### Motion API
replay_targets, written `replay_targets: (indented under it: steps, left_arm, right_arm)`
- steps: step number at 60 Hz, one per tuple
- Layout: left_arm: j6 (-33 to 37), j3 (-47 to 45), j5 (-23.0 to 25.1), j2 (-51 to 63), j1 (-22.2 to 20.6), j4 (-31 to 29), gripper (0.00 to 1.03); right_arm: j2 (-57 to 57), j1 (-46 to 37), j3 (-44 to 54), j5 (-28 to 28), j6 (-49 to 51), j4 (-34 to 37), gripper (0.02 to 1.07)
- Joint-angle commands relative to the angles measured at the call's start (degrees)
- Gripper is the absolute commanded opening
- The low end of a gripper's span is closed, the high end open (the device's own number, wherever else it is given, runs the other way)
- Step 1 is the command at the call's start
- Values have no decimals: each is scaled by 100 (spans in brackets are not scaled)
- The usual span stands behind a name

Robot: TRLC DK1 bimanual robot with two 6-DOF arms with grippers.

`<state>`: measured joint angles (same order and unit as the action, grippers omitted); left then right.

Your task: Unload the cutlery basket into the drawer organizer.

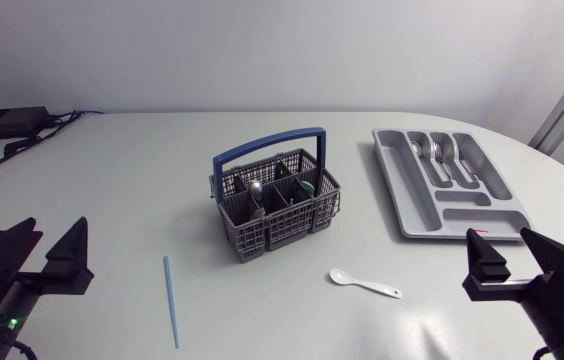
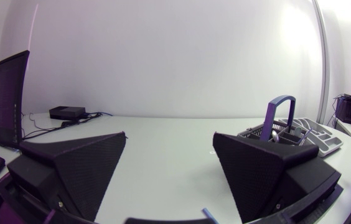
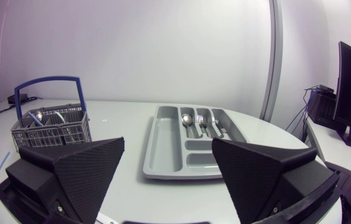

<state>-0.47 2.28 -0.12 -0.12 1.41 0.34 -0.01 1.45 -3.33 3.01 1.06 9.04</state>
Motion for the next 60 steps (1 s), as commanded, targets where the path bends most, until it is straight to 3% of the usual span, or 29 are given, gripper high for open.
replay_targets:
  steps: [1,33,51,60]
  left_arm:
    - [-155,-220,-14,-50,-36,-95,99]
    - [-120,211,-14,47,-185,-175,99]
    - [-217,1336,-14,1708,-545,-201,97]
    - [-120,2171,-14,2868,-695,-684,94]
  right_arm:
    - [-25,13,34,7,-97,142,103]
    - [71,171,-159,-10,-62,-51,103]
    - [1583,382,-809,-10,-62,-491,102]
    - [2392,628,-1240,-10,-71,-394,102]
